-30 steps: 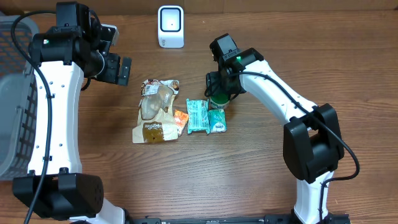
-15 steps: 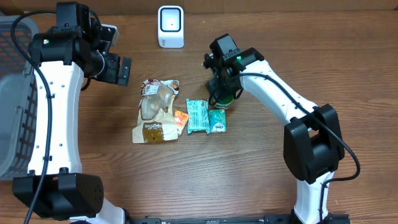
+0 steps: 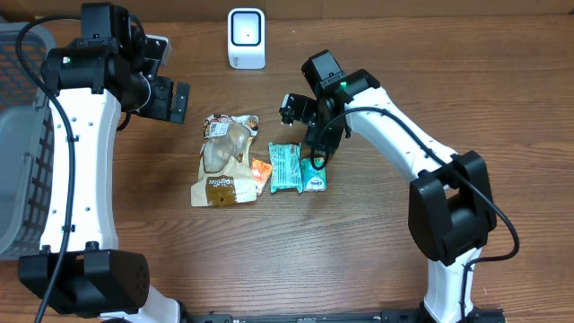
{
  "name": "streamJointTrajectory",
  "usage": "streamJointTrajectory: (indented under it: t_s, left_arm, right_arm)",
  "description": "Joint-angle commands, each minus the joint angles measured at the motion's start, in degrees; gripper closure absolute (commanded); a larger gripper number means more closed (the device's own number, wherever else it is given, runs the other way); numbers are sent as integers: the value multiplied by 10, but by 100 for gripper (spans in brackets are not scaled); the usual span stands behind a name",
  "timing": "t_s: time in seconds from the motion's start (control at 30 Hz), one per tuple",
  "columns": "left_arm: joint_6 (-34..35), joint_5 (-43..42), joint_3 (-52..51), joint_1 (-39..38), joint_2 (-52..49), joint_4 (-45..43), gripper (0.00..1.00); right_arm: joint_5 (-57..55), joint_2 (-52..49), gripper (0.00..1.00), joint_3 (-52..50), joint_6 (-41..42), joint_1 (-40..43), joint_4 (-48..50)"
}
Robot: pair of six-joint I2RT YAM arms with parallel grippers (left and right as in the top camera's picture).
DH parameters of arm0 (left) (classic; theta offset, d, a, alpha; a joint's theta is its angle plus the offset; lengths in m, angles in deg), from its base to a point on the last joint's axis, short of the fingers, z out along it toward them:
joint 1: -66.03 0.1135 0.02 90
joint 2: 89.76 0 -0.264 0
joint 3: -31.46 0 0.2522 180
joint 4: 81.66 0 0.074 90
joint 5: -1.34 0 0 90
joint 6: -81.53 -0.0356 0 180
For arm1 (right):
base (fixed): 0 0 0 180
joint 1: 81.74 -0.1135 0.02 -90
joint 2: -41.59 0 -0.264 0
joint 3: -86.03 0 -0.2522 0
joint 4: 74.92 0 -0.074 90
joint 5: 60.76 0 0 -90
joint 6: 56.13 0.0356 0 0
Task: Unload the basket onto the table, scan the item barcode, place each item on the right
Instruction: 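Lower the right gripper and grasp the green-lidded jar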
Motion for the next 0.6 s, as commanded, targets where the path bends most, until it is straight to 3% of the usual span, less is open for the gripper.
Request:
streamJointTrajectory:
  t_s: [0.0,0.07,0.23,0.57]
  left_arm:
    - [-6,-10,5,1,-3,1,1]
    - [-6,-10,5,1,-3,1,0]
    - [-6,-10,5,1,-3,1,0]
    - [-6,-10,5,1,-3,1,1]
  right_arm:
    - [10,-3,11,20,84,1,8]
    - [12,-3,0,39,161,3,9]
    - [11,-3,0,77,250,7,-5]
    - [-3,-4,0,37,243,16,-19]
